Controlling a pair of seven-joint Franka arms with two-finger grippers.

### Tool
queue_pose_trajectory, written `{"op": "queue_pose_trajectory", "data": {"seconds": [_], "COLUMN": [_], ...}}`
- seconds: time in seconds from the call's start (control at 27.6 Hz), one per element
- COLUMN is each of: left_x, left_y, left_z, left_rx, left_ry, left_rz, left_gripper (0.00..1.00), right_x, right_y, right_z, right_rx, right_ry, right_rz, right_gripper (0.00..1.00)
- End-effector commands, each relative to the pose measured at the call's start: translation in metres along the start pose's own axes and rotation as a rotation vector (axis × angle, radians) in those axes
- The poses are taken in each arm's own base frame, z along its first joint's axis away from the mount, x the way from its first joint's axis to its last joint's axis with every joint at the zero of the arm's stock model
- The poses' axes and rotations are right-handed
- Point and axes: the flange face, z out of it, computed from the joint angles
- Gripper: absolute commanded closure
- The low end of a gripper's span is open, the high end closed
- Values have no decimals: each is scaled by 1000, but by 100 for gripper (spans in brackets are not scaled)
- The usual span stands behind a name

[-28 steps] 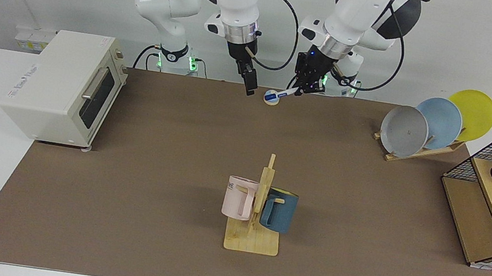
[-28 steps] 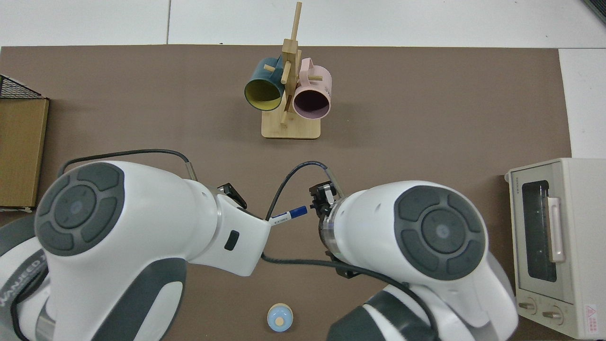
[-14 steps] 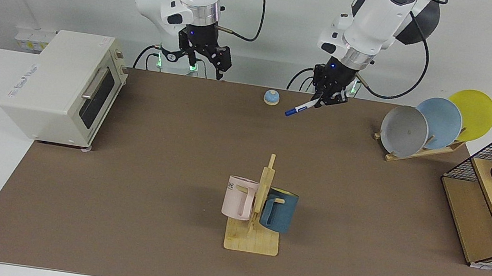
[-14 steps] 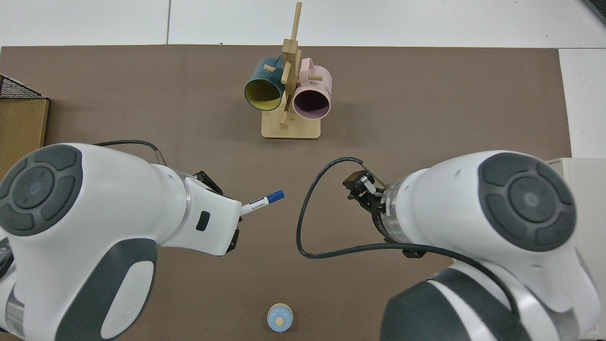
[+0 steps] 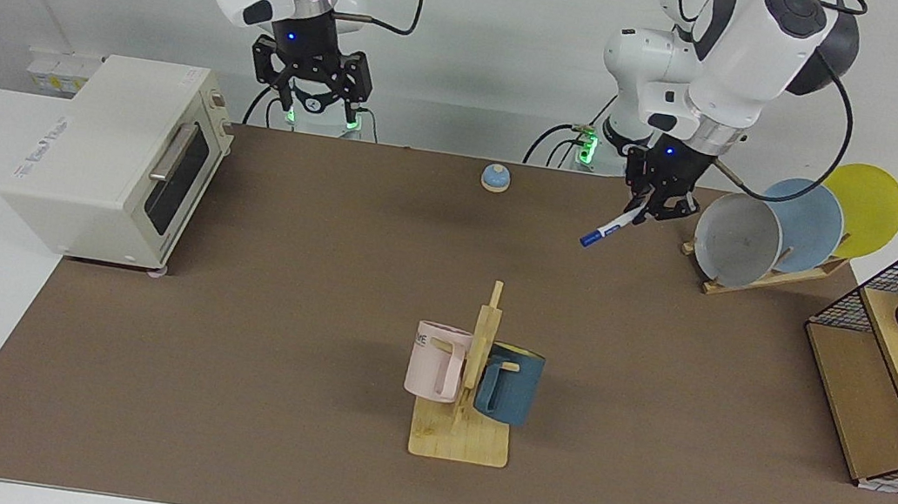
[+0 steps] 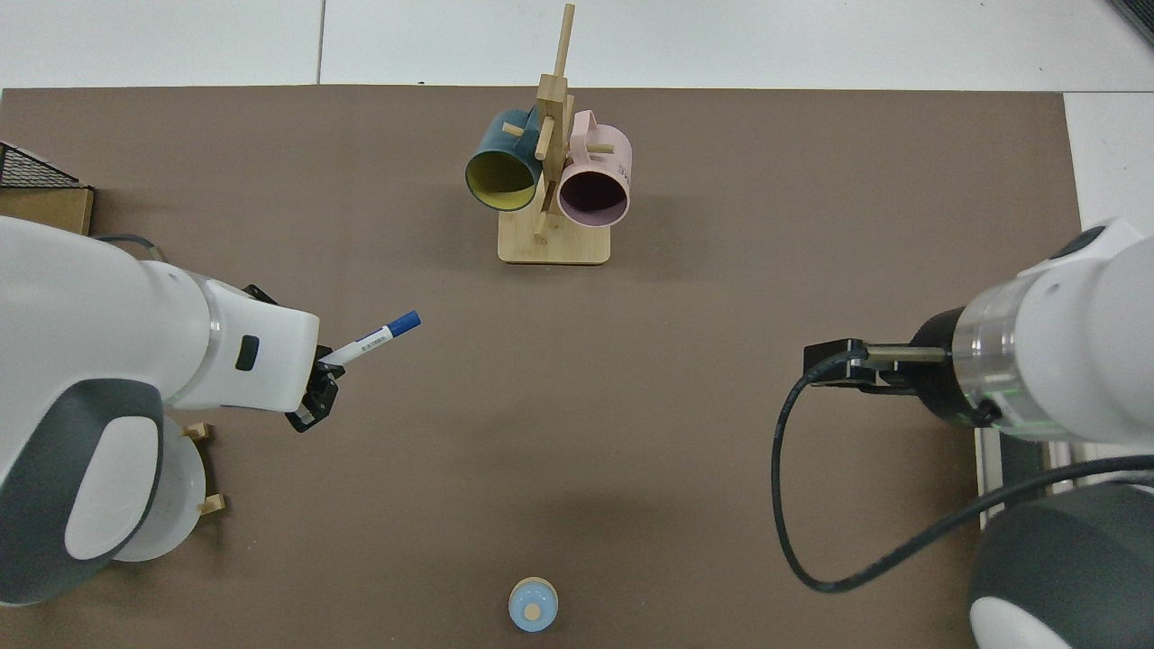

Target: Put markers into pen holder

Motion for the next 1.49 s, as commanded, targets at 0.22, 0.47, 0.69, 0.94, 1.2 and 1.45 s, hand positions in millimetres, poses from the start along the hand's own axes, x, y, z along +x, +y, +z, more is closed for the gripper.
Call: {"op": "queue_pose_trajectory", "data": {"seconds": [0.22,0.47,0.69,0.94,1.2,1.45], "left_x": [-18,-36,-60,-89,-112,-125], "left_y": [-11,-26,-47,-74,-100,-126], "left_z": [2,-13,-37,-70,-105,-128], "left_rx": [79,152,193,307,379,429], "left_ry": [-109,-173,-226,-321,-414,-596], "left_rz": [35,24,15,36,103,271], "left_gripper": [100,100,100,100,100,100], "right_x": [47,59,63,59,46,36], "right_y": [19,42,41,39,40,37], "right_z": [-10,-8,-9,-4,3,5], "right_rx": [-13,-22,-47,-48,-43,-52], "right_ry": [-18,-2,47,54,28,6], "right_rz": [-62,-88,-93,-93,-79,-32], "right_gripper": [0,0,0,0,0,0]}}
